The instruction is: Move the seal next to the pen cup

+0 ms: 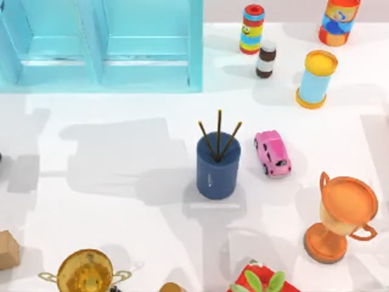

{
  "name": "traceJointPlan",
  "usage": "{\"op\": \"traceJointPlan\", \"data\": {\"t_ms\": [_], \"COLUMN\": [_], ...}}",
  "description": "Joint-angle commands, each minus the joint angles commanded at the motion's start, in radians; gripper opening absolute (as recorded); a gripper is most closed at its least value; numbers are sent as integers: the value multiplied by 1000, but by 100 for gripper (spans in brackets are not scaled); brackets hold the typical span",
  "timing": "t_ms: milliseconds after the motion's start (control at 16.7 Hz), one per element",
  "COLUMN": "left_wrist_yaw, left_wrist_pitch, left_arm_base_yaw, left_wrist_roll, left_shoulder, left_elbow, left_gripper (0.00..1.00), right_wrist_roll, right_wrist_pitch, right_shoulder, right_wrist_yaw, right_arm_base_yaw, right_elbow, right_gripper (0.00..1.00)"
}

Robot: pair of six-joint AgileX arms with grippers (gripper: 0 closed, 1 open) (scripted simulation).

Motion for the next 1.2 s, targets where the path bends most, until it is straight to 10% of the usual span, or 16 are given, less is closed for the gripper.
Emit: {"op": "traceJointPlan", "data": {"t_ms": [1200], "left_wrist_yaw": [0], "left_wrist_pitch": [368], "left_arm_base_yaw": [4], "left_wrist_roll": [5], "left_shoulder": [66], "left_elbow": [-305], "left_gripper": [100], "right_wrist_roll": [0], "right_wrist_pitch": [0], "right_shoulder": [0], "right_wrist_yaw": [0], "right_arm_base_yaw": [0], "right_elbow": [0], "right_gripper": [100]}}
